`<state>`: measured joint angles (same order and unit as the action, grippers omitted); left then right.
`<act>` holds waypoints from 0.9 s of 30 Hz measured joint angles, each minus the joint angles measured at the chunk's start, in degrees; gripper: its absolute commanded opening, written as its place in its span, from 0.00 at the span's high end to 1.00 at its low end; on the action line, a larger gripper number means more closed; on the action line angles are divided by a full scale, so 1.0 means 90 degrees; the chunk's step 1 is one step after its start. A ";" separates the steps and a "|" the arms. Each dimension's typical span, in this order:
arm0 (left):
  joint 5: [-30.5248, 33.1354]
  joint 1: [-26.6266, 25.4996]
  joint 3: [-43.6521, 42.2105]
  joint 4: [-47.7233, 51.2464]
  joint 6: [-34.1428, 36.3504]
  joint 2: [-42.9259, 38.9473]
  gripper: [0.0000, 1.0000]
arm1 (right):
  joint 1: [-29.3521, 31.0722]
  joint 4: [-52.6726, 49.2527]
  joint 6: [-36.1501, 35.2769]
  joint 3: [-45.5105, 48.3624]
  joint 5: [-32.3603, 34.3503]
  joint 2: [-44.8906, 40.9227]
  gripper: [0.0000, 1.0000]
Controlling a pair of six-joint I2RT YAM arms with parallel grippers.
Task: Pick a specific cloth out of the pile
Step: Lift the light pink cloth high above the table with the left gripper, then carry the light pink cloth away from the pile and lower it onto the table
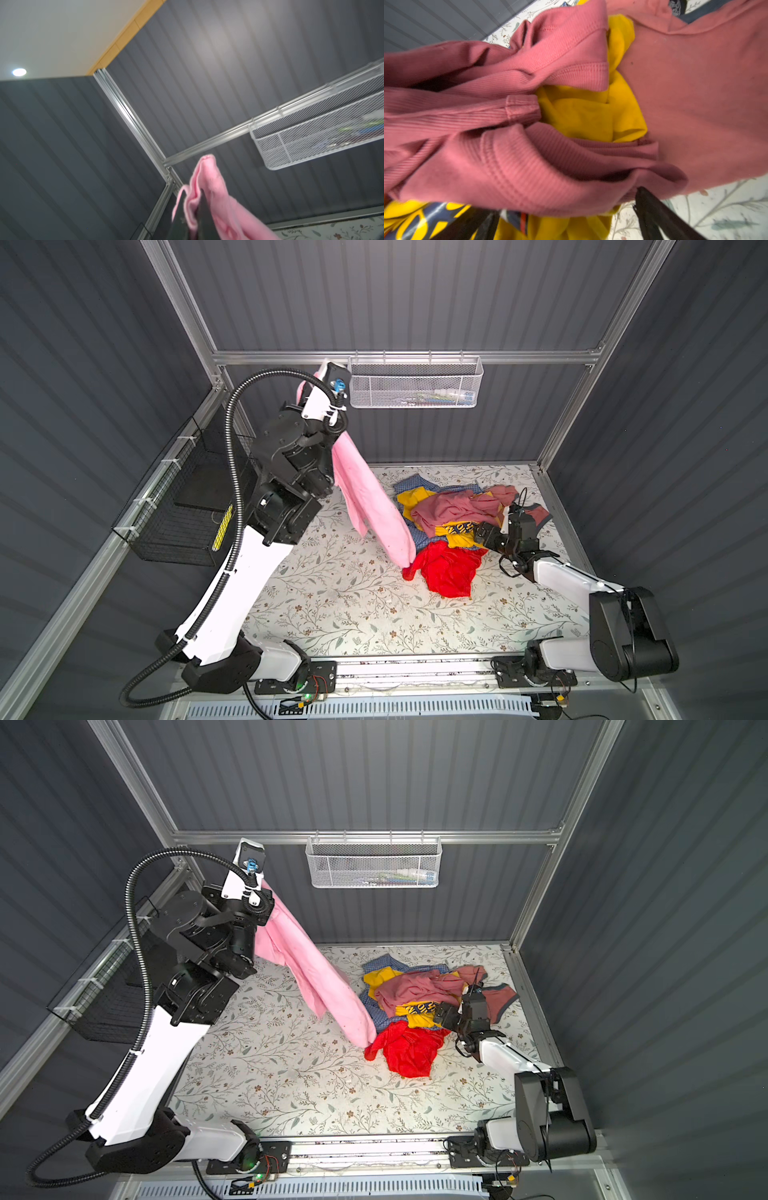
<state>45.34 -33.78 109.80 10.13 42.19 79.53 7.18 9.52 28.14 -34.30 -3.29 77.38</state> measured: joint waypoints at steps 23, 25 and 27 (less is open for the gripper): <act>-0.1996 0.2973 0.0291 0.1222 -0.2103 0.0777 1.00 | 0.0000 -0.0223 -0.0177 -0.0022 0.0231 -0.0342 0.01; -0.2227 0.2973 0.0175 0.1224 -0.2259 0.0784 1.00 | 0.0000 -0.0228 -0.0180 -0.0022 0.0236 -0.0342 0.01; -0.2421 0.2973 -0.0083 0.1188 -0.2460 0.0758 1.00 | 0.0000 -0.0233 -0.0177 -0.0022 0.0245 -0.0345 0.01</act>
<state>23.55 -7.03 109.06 20.82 20.05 86.35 7.18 7.42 26.55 -34.50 -1.08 74.28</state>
